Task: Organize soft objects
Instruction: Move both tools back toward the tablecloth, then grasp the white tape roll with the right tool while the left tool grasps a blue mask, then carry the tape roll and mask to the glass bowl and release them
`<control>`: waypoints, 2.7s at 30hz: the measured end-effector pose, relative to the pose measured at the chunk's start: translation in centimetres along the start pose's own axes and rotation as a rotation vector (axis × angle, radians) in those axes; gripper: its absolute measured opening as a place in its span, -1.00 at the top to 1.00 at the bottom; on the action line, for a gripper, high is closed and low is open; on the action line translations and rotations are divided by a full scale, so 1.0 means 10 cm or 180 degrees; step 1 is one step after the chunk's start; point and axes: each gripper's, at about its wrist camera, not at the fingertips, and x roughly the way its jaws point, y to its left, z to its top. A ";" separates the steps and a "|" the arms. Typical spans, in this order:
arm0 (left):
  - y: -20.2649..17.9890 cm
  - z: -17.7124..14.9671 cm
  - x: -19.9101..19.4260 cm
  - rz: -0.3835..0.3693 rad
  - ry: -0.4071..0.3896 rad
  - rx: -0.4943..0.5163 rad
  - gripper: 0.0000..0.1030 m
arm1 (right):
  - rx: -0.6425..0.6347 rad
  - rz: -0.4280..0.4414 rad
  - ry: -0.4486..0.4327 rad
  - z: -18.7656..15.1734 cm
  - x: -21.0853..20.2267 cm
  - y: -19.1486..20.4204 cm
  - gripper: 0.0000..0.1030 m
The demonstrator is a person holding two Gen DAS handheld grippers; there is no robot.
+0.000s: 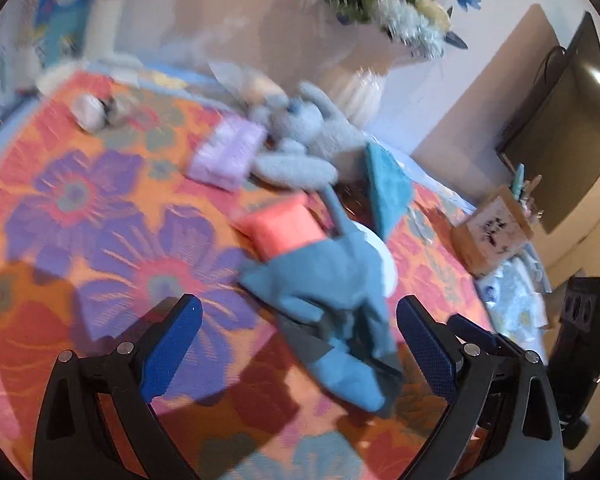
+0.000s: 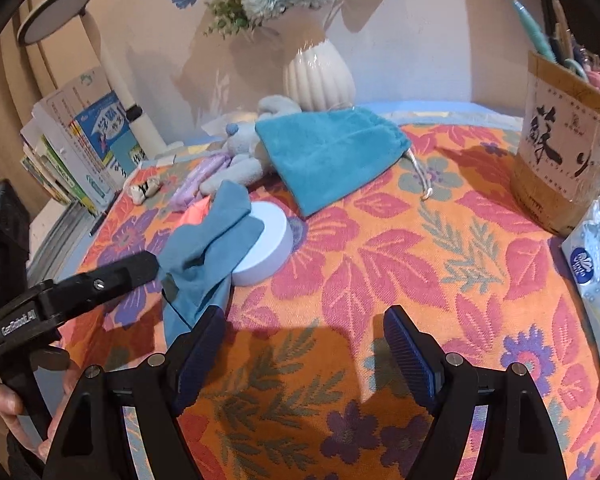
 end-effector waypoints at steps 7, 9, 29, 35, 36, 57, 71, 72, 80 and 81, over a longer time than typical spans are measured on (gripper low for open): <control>-0.34 0.05 0.28 0.0361 0.0121 0.0223 -0.89 | 0.0254 -0.0194 -0.0759 -0.05 -0.41 -0.15 -0.92; -0.43 0.04 0.33 0.0565 0.0128 0.0349 -0.85 | 0.0288 -0.0175 -0.0694 -0.03 -0.37 -0.17 -0.91; 0.02 -0.10 -0.73 0.0262 -0.0417 0.0171 0.88 | 0.0219 -0.0206 -0.0531 -0.02 -0.26 -0.13 -0.92; 0.44 -0.09 -0.65 0.0571 -0.0419 -0.0129 0.87 | 0.0144 -0.0204 -0.0289 0.01 -0.14 -0.09 -0.92; 0.49 -0.13 -0.60 0.0665 -0.0417 -0.0120 0.87 | 0.0126 -0.0179 -0.0189 0.02 -0.09 -0.08 -0.92; 0.59 -0.12 -0.45 0.0778 -0.0310 -0.0241 0.49 | -0.0708 -0.0457 0.0204 0.37 0.67 0.54 -0.24; 0.39 -0.19 -0.56 0.0913 -0.0488 0.0181 0.84 | -0.0313 -0.0415 -0.0172 0.20 0.16 0.32 -0.23; 0.35 -0.19 -0.58 0.0907 -0.0504 0.0208 0.84 | -0.0260 -0.0401 -0.0217 0.17 0.08 0.28 -0.23; -0.44 -0.03 -0.85 0.0620 -0.0734 0.0697 0.84 | 0.0286 -0.0277 -0.0196 0.09 -0.30 -0.15 -0.23; -0.59 0.03 -0.88 0.0579 -0.0784 0.0773 0.84 | 0.0358 -0.0251 -0.0215 0.10 -0.37 -0.22 -0.23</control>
